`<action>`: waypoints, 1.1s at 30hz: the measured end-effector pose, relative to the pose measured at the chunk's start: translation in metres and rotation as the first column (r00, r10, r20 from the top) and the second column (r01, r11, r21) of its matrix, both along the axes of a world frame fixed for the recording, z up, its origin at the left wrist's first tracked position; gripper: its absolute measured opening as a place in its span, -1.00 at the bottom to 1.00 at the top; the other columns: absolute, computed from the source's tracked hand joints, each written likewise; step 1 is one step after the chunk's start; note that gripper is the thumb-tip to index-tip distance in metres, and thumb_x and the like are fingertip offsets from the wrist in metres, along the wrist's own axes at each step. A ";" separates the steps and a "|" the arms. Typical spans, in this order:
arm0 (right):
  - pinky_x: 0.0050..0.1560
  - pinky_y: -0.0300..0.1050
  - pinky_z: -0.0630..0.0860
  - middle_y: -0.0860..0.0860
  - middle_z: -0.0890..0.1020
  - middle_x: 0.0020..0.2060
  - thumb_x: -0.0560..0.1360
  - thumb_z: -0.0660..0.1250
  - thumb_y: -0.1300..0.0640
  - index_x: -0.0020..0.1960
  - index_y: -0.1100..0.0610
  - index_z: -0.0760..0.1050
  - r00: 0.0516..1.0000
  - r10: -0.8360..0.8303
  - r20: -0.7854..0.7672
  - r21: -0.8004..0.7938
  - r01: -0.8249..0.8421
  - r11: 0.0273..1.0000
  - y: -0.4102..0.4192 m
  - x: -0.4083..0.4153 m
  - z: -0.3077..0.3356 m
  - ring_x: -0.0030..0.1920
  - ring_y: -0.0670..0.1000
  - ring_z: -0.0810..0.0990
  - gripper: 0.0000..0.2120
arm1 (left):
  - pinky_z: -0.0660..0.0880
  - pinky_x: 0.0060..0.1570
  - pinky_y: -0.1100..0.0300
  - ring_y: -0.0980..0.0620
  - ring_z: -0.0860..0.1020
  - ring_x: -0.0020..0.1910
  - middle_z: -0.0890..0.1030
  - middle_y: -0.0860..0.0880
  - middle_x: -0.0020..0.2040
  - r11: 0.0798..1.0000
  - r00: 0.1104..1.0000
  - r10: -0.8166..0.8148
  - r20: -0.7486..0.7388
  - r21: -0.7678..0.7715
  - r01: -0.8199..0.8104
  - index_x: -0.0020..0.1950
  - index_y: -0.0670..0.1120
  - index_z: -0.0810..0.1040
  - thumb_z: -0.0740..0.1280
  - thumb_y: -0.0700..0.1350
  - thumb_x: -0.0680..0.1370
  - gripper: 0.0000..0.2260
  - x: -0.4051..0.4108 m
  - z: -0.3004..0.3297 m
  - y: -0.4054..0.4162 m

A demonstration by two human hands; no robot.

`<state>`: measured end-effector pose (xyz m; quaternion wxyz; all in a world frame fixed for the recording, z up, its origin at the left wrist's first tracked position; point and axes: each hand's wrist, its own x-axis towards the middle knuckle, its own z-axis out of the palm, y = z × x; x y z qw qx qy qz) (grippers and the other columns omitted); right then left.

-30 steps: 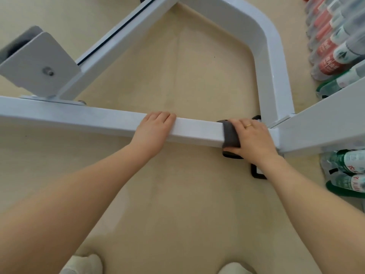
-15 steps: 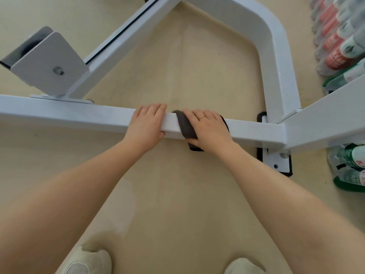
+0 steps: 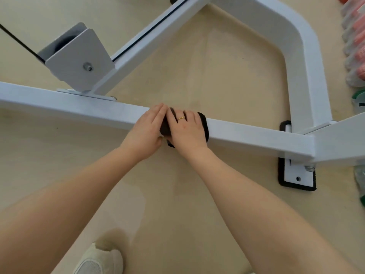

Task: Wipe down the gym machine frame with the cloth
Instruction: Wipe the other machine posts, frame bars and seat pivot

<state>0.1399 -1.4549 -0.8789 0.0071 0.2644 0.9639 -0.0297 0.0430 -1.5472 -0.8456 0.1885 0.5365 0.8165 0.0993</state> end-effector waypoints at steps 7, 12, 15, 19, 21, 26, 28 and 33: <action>0.20 0.11 0.34 0.16 0.51 0.23 0.36 0.41 -0.14 0.41 0.18 0.32 0.999 -0.027 -0.026 -0.006 0.027 1.000 0.028 0.056 -0.004 0.12 0.24 0.49 -0.27 | -0.21 0.43 0.04 -0.12 -0.14 0.50 -0.13 -0.17 0.53 0.939 0.937 0.331 -0.110 -0.065 -0.339 0.52 -0.16 -0.05 0.27 -0.23 0.45 -0.28 -0.021 -0.009 -0.037; 0.21 0.09 0.23 0.18 0.56 0.16 0.39 0.08 -0.16 0.31 0.24 0.42 0.997 -0.074 0.015 0.034 0.074 0.997 -0.003 0.012 -0.003 0.07 0.24 0.54 -0.35 | 0.00 0.44 0.02 -0.09 -0.14 0.51 -0.13 -0.14 0.53 0.920 0.922 0.381 -0.072 -0.065 -0.386 0.51 -0.21 -0.11 0.22 -0.24 0.46 -0.29 -0.023 -0.011 -0.047; 0.37 0.14 0.17 0.18 0.42 0.35 0.43 0.11 -0.13 0.41 0.22 0.32 0.999 0.001 -0.037 0.004 0.000 1.000 -0.041 -0.036 -0.002 0.29 0.25 0.42 -0.35 | -0.06 0.44 0.12 -0.05 -0.09 0.51 -0.08 -0.13 0.54 0.932 0.933 0.359 -0.020 -0.043 -0.360 0.51 -0.22 -0.08 0.19 -0.27 0.48 -0.32 -0.034 -0.006 -0.053; 0.45 0.01 -0.28 0.06 -0.15 0.53 0.60 0.07 0.01 0.54 0.11 -0.20 0.981 0.194 0.016 -0.153 -0.189 0.970 -0.065 -0.078 0.002 0.52 0.11 -0.18 -0.36 | -0.09 0.44 0.17 -0.06 -0.02 0.51 -0.01 -0.15 0.53 0.928 0.927 0.370 -0.060 -0.021 -0.372 0.51 -0.21 0.03 0.24 -0.24 0.49 -0.37 -0.046 -0.004 -0.068; 0.46 0.01 -0.19 0.05 -0.05 0.53 0.59 0.11 0.06 0.54 0.08 -0.10 0.976 0.220 -0.001 -0.142 -0.218 0.966 -0.057 -0.075 0.001 0.52 0.12 -0.07 -0.39 | -0.09 0.44 0.19 -0.04 -0.03 0.51 -0.02 -0.12 0.54 0.931 0.931 0.362 -0.053 -0.030 -0.363 0.51 -0.20 0.01 0.21 -0.29 0.49 -0.37 -0.048 -0.004 -0.071; 0.18 0.08 0.32 0.17 0.50 0.21 0.43 0.37 -0.05 0.43 0.16 0.29 0.997 0.072 0.005 -0.014 -0.072 0.997 -0.015 -0.033 0.000 0.15 0.24 0.47 -0.35 | 0.01 0.43 0.16 -0.02 -0.02 0.51 -0.02 -0.06 0.54 0.922 0.922 0.387 -0.013 -0.003 -0.387 0.51 -0.17 0.03 0.17 -0.30 0.48 -0.38 -0.047 -0.003 -0.072; 0.11 0.08 0.37 0.19 0.53 0.13 0.40 0.41 -0.06 0.39 0.19 0.33 0.998 0.044 0.048 0.006 -0.044 0.999 -0.013 -0.030 0.000 0.07 0.25 0.49 -0.34 | 0.02 0.41 0.18 -0.01 -0.01 0.51 0.00 -0.04 0.54 0.920 0.920 0.392 -0.016 0.022 -0.392 0.51 -0.16 0.06 0.16 -0.32 0.48 -0.39 -0.048 -0.006 -0.073; 0.14 0.07 0.38 0.18 0.52 0.15 0.41 0.39 -0.03 0.41 0.22 0.30 0.997 0.033 0.065 0.044 -0.035 0.998 -0.042 -0.073 -0.003 0.06 0.24 0.50 -0.35 | -0.04 0.42 0.20 -0.07 0.06 0.50 0.09 -0.12 0.52 0.921 0.926 0.379 -0.001 0.103 -0.376 0.49 -0.21 0.09 -0.03 -0.29 0.44 -0.42 -0.053 -0.012 -0.077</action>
